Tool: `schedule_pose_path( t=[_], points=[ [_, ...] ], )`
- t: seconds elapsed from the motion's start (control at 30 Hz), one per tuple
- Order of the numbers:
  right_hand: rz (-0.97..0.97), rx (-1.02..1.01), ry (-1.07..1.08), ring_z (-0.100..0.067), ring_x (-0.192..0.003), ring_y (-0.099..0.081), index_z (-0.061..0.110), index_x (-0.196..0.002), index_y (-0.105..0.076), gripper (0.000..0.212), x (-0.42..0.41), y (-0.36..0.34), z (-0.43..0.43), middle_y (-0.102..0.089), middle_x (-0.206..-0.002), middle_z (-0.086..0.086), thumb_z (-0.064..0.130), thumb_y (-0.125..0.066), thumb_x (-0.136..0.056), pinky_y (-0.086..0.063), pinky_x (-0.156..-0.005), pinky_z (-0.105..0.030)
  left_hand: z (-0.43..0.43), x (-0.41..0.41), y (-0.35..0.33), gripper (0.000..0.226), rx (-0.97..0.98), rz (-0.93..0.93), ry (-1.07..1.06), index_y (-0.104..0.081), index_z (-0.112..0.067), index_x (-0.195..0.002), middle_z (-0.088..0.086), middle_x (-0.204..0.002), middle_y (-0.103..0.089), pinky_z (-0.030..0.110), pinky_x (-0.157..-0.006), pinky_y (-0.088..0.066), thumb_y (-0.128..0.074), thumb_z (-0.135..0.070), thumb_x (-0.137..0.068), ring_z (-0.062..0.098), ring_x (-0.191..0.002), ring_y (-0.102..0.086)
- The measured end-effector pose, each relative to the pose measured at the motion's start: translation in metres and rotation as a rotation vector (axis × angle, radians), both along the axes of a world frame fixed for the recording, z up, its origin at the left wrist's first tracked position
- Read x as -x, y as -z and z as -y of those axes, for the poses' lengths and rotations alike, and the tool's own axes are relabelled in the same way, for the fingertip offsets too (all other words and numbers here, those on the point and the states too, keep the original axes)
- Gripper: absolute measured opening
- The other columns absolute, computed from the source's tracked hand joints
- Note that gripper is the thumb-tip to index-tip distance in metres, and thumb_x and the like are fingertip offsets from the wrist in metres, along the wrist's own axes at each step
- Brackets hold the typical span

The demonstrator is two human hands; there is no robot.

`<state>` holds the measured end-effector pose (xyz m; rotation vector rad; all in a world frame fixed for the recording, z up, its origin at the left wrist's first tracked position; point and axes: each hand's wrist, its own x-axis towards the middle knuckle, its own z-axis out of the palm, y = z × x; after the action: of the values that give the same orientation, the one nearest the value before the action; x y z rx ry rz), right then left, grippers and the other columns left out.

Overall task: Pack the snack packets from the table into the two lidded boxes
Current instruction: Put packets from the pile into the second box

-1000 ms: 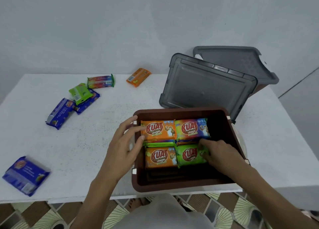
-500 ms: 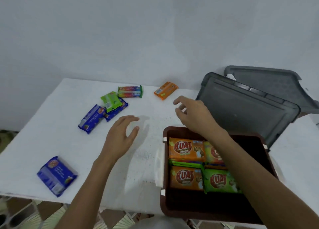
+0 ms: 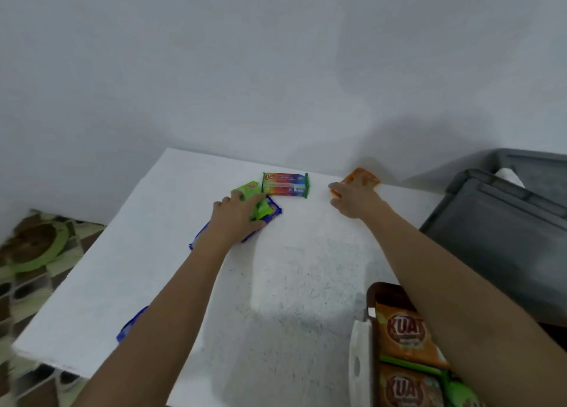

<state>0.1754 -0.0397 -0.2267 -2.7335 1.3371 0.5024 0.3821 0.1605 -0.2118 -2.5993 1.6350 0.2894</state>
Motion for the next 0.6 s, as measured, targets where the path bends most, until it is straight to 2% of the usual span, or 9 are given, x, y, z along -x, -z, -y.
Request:
schedule_pose_path(
  t=[0.13, 0.2, 0.27, 0.3, 0.37, 0.43, 0.5, 0.53, 0.6],
  points=[
    [-0.008, 0.131, -0.073, -0.041, -0.126, -0.034, 0.019, -0.132, -0.043, 0.036, 0.005, -0.001, -0.009, -0.040, -0.135, -0.025, 0.030, -0.044, -0.098, -0.036, -0.100, -0.053, -0.001, -0.004, 0.005, 0.048, 0.068, 0.044, 0.052, -0.036, -0.033, -0.145, 0.012, -0.139, -0.047, 0.040, -0.091, -0.043, -0.041, -0.046, -0.100, 0.031, -0.108, -0.059],
    [0.128, 0.113, -0.051, -0.040, -0.113, -0.043, 0.016, -0.125, -0.043, 0.033, 0.014, -0.007, -0.012, -0.042, -0.124, -0.025, 0.012, -0.049, -0.093, -0.044, -0.093, -0.048, -0.001, -0.003, 0.003, 0.042, 0.133, 0.042, 0.062, -0.038, -0.031, -0.144, 0.010, -0.139, -0.051, 0.039, -0.085, -0.046, -0.038, -0.039, -0.102, 0.031, -0.105, -0.062],
    [0.303, 0.048, -0.039, -0.036, -0.094, -0.051, 0.014, -0.116, -0.042, 0.036, 0.025, -0.017, -0.017, -0.045, -0.111, -0.019, -0.004, -0.046, -0.086, -0.049, -0.076, -0.043, -0.002, -0.002, 0.000, 0.044, 0.192, 0.048, 0.072, -0.039, -0.027, -0.144, 0.010, -0.140, -0.052, 0.040, -0.086, -0.049, -0.045, -0.031, -0.101, 0.032, -0.105, -0.063],
    [0.375, 0.027, -0.035, -0.035, -0.084, -0.053, 0.015, -0.113, -0.041, 0.035, 0.031, -0.023, -0.020, -0.048, -0.104, -0.017, -0.007, -0.044, -0.085, -0.049, -0.069, -0.042, -0.004, -0.001, -0.002, 0.044, 0.237, 0.029, 0.064, -0.041, -0.025, -0.143, 0.011, -0.139, -0.053, 0.042, -0.087, -0.050, -0.050, -0.027, -0.100, 0.032, -0.106, -0.063],
    [0.513, -0.002, -0.011, -0.034, -0.074, -0.056, 0.017, -0.117, -0.042, 0.031, 0.044, -0.038, -0.026, -0.054, -0.094, -0.014, -0.001, -0.043, -0.091, -0.048, -0.063, -0.041, -0.005, 0.001, -0.007, 0.036, 0.402, -0.108, -0.015, -0.053, -0.018, -0.135, 0.013, -0.135, -0.055, 0.045, -0.091, -0.051, -0.051, -0.020, -0.099, 0.031, -0.108, -0.062],
    [0.708, -0.060, 0.041, -0.026, -0.073, -0.059, 0.017, -0.122, -0.045, 0.030, 0.061, -0.053, -0.034, -0.059, -0.096, -0.008, 0.005, -0.046, -0.095, -0.051, -0.061, -0.037, -0.007, 0.005, -0.014, 0.029, 0.604, -0.296, -0.127, -0.064, -0.010, -0.122, 0.014, -0.134, -0.052, 0.041, -0.097, -0.048, -0.046, -0.011, -0.100, 0.029, -0.112, -0.058],
    [0.877, -0.129, 0.091, -0.012, -0.073, -0.060, 0.021, -0.124, -0.047, 0.031, 0.082, -0.068, -0.046, -0.059, -0.101, -0.002, 0.007, -0.049, -0.096, -0.052, -0.057, -0.025, -0.012, 0.015, -0.021, 0.028, 0.785, -0.378, -0.189, -0.067, -0.007, -0.112, 0.016, -0.132, -0.049, 0.032, -0.097, -0.044, -0.043, -0.003, -0.099, 0.026, -0.117, -0.053],
    [0.944, -0.171, 0.119, -0.008, -0.075, -0.063, 0.025, -0.124, -0.047, 0.030, 0.095, -0.076, -0.055, -0.060, -0.103, 0.000, 0.010, -0.049, -0.098, -0.055, -0.057, -0.022, -0.016, 0.022, -0.025, 0.028, 0.870, -0.412, -0.211, -0.067, -0.007, -0.108, 0.015, -0.129, -0.049, 0.033, -0.097, -0.045, -0.041, -0.001, -0.099, 0.025, -0.118, -0.051],
    [1.072, -0.275, 0.196, -0.011, -0.079, -0.070, 0.034, -0.121, -0.048, 0.030, 0.121, -0.090, -0.076, -0.062, -0.102, 0.006, 0.014, -0.049, -0.099, -0.062, -0.062, -0.027, -0.025, 0.040, -0.034, 0.031, 1.011, -0.548, -0.281, -0.064, -0.011, -0.102, 0.008, -0.122, -0.054, 0.038, -0.094, -0.051, -0.036, 0.001, -0.100, 0.022, -0.114, -0.055]
  ],
)
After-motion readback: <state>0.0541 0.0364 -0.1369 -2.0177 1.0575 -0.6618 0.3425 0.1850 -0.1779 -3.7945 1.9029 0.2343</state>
